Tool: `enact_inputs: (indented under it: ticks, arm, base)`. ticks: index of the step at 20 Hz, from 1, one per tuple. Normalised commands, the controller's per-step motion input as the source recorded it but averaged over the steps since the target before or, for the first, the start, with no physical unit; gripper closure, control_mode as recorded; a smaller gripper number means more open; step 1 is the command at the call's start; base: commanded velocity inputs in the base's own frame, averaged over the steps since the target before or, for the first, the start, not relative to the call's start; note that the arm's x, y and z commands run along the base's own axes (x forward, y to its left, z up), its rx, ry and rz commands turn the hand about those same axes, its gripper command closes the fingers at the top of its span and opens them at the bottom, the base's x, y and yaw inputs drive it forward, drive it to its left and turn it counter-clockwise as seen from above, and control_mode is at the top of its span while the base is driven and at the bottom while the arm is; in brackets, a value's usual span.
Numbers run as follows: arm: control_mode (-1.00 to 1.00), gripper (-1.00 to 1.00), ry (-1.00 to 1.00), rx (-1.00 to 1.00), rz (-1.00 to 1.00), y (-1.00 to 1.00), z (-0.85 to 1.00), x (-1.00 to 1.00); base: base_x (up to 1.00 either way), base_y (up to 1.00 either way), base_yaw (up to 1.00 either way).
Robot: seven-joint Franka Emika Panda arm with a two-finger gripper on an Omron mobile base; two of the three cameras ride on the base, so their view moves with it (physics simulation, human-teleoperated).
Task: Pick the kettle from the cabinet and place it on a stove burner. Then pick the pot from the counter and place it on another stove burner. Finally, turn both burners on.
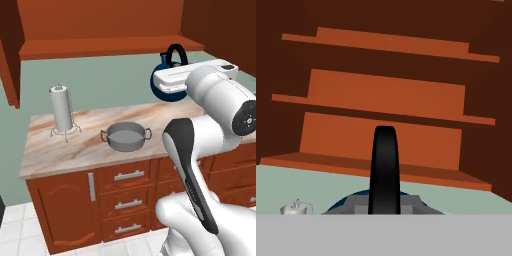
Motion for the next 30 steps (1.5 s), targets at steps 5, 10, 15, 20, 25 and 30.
enact_inputs:
  ticks: [5, 10, 15, 20, 25, 30]
  arm:
    - [1.00, 1.00, 0.00, 0.00, 0.00, 0.00, 0.00, 0.00]
    - [1.00, 1.00, 0.00, 0.00, 0.00, 0.00, 0.00, 0.00]
    - [1.00, 1.00, 0.00, 0.00, 0.00, 0.00, 0.00, 0.00]
    - [1.00, 1.00, 0.00, 0.00, 0.00, 0.00, 0.00, 0.00]
    - [1.00, 1.00, 0.00, 0.00, 0.00, 0.00, 0.00, 0.00]
    - [1.00, 1.00, 0.00, 0.00, 0.00, 0.00, 0.00, 0.00]
  base:
    - [-0.46, -0.44, -0.06]
    - [-0.39, -0.45, -0.06]
    - [-0.30, -0.43, -0.04]
    - [-0.28, -0.45, -0.03]
    - [-0.27, -0.46, -0.02]
    - [-0.31, -0.49, -0.03]
